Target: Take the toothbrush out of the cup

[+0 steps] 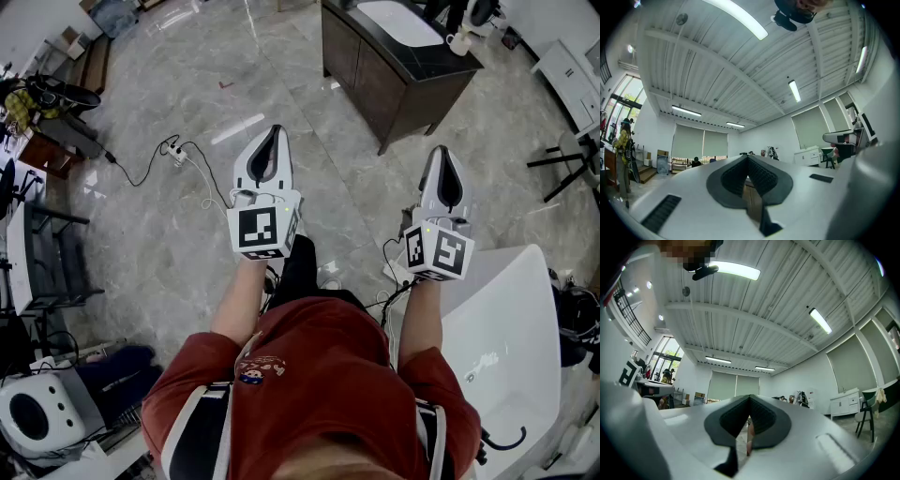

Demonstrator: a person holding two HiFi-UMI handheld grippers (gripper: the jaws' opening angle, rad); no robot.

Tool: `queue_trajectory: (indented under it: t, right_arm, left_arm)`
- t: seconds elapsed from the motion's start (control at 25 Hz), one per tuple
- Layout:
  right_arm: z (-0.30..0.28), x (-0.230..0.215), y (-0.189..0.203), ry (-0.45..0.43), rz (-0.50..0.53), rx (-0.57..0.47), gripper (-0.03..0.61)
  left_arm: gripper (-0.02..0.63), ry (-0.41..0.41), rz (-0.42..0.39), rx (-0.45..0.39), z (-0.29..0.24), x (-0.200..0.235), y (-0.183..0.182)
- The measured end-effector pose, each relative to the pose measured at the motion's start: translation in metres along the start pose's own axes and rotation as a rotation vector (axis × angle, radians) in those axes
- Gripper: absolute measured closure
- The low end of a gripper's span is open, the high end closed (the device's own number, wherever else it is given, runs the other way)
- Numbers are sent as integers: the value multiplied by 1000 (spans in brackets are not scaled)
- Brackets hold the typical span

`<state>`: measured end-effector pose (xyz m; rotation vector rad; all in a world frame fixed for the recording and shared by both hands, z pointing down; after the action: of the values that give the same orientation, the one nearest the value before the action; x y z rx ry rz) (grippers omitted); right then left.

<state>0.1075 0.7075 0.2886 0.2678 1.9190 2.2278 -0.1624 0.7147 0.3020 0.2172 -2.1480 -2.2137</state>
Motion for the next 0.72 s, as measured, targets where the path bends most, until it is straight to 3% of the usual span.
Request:
queue_trajectory:
  t: [0.44, 0.72]
  right_arm:
    - [-15, -4, 14, -18, -24, -2, 569]
    - [-53, -1, 33, -24, -24, 29, 569]
  left_arm:
    - [609, 10, 25, 5, -19, -1, 12]
    - [609, 7, 41, 41, -53, 13, 31]
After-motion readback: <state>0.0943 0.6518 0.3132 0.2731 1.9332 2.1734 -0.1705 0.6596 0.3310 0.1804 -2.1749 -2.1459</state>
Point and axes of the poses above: the fingertips, and each gripper's own axes: z backward along the fingers, x to its left, y out of its underside, the point moved 2 cm from there along z, backward along the fingers, and after that the axes turned 8 degrees about x, right-handed, at the moved point
